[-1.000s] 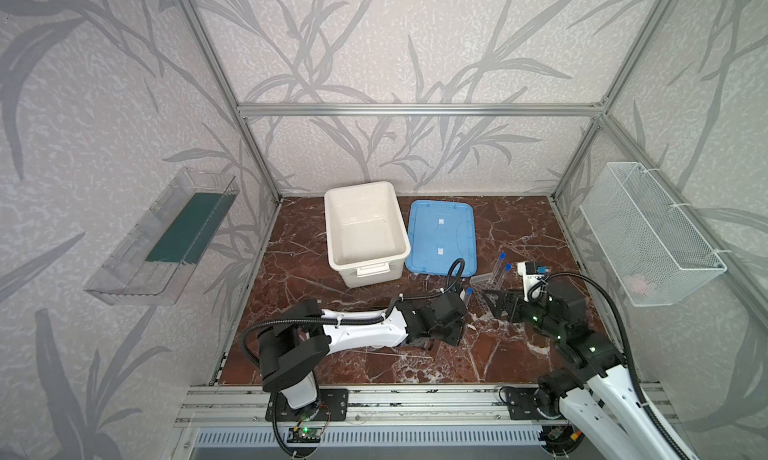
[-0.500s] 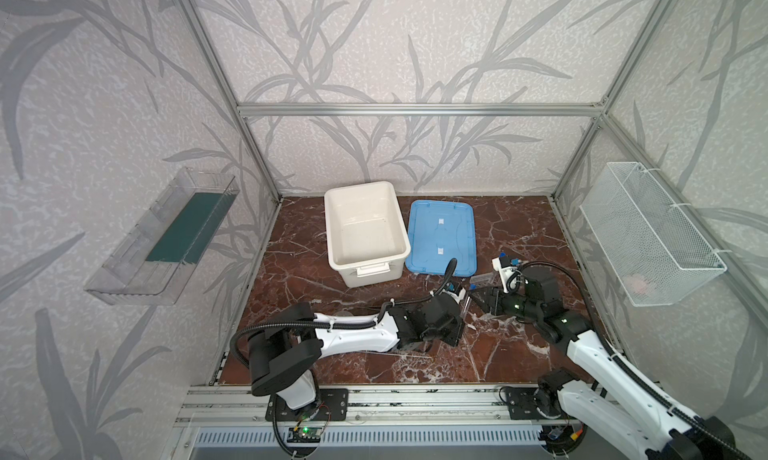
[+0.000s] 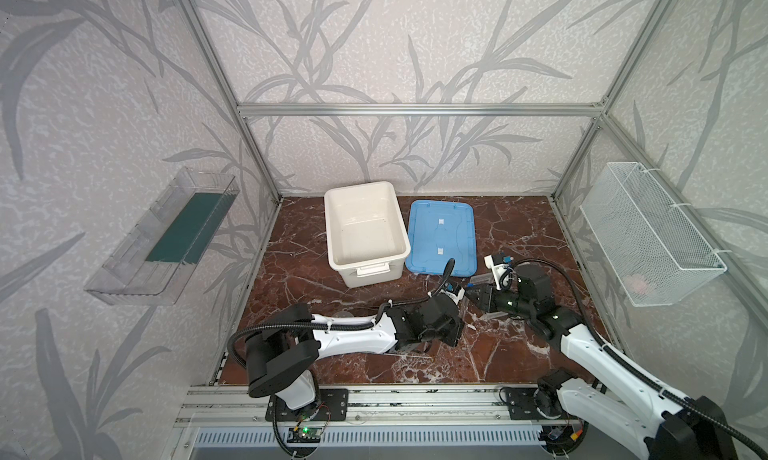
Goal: Organize the chemistry lab equipment
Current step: 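Carry the tube toward the rack with the left gripper while the right approaches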
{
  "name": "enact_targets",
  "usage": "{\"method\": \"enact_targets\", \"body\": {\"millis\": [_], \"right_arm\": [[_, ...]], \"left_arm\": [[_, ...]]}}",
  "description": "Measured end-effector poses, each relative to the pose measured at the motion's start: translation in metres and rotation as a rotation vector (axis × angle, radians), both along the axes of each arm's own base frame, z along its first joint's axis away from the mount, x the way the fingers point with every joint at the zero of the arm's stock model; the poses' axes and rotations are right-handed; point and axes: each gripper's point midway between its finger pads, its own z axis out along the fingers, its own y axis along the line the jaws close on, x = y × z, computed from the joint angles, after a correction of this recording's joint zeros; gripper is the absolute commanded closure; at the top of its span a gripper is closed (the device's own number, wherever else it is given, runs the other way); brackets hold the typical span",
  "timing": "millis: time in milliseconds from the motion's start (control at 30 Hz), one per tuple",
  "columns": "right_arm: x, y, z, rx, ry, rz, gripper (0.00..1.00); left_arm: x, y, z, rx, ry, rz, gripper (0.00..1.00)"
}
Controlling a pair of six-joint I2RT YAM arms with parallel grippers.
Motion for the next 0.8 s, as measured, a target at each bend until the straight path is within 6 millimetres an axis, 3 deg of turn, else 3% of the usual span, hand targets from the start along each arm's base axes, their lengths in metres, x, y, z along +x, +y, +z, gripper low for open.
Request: {"method": "enact_targets", "body": {"millis": [300, 367, 533, 600, 800], "right_arm": [[0.000, 0.000, -0.003, 0.003, 0.004, -0.002, 0.82], [0.000, 0.000, -0.003, 0.002, 0.004, -0.002, 0.82], [0.000, -0.003, -0.003, -0.007, -0.011, -0.014, 0.82], [0.000, -0.005, -0.002, -0.016, -0.024, -0.026, 0.82], [0.003, -0.023, 0.019, -0.058, -0.160, -0.098, 0.81]], "left_arm": [[-0.001, 0.000, 0.000, 0.001, 0.000, -0.002, 0.76], [-0.001, 0.000, 0.000, 0.003, -0.003, -0.005, 0.68], [-0.001, -0.001, 0.000, 0.001, -0.005, -0.009, 0.16], [0.000, -0.002, 0.003, -0.013, -0.005, -0.006, 0.01], [-0.001, -0.011, 0.021, -0.083, -0.014, -0.021, 0.01]]}}
